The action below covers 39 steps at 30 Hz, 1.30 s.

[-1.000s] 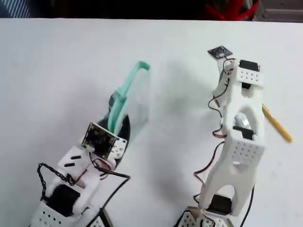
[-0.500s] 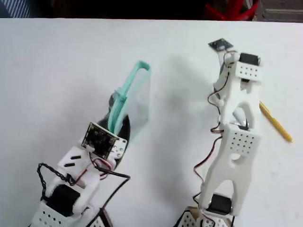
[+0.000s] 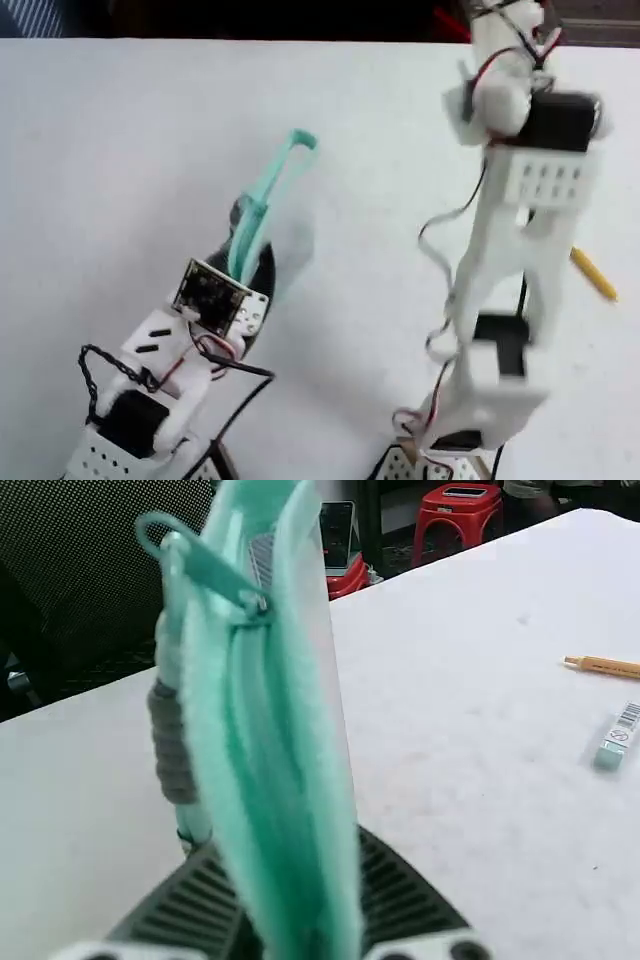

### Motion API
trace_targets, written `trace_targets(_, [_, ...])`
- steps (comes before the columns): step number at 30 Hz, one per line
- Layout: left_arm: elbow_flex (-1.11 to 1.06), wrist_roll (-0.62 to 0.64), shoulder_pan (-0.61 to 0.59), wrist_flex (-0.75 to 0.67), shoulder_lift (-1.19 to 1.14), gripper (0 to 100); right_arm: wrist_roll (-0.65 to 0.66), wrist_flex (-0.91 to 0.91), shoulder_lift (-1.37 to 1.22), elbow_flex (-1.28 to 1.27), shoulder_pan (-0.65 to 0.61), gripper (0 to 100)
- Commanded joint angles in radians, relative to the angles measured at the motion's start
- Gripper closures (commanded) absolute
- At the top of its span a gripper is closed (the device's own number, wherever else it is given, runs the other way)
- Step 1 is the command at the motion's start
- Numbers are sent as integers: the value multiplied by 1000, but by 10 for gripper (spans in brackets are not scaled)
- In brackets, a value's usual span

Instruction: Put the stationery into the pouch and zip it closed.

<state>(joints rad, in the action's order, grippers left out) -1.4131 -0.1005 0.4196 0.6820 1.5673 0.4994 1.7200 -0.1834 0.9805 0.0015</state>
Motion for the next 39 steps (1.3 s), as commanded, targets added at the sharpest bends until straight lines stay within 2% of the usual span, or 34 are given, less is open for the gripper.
trace_targets(1, [3, -14, 13, 5, 8, 973, -41, 1, 357, -153, -237, 981])
trace_targets(3, [3, -14, 15, 5, 8, 973, -48, -8, 463, -196, -369, 981])
trace_targets(6, [3, -12, 16, 5, 8, 973, -137, -99, 559, -218, -526, 981])
trace_targets(12, [3, -12, 16, 5, 8, 973, -311, -303, 588, -253, -671, 981])
trace_targets(17, [3, -12, 16, 5, 8, 973, -431, -562, 596, -384, -664, 981])
trace_targets(21, [3, -14, 12, 5, 8, 973, -502, -762, 599, -562, -605, 981])
trace_targets(29, [3, -14, 10, -2, 8, 973, -502, -1063, 599, -832, -496, 981])
trace_targets(39, [5, -15, 8, -2, 8, 972, -509, -1086, 638, -1016, -516, 981])
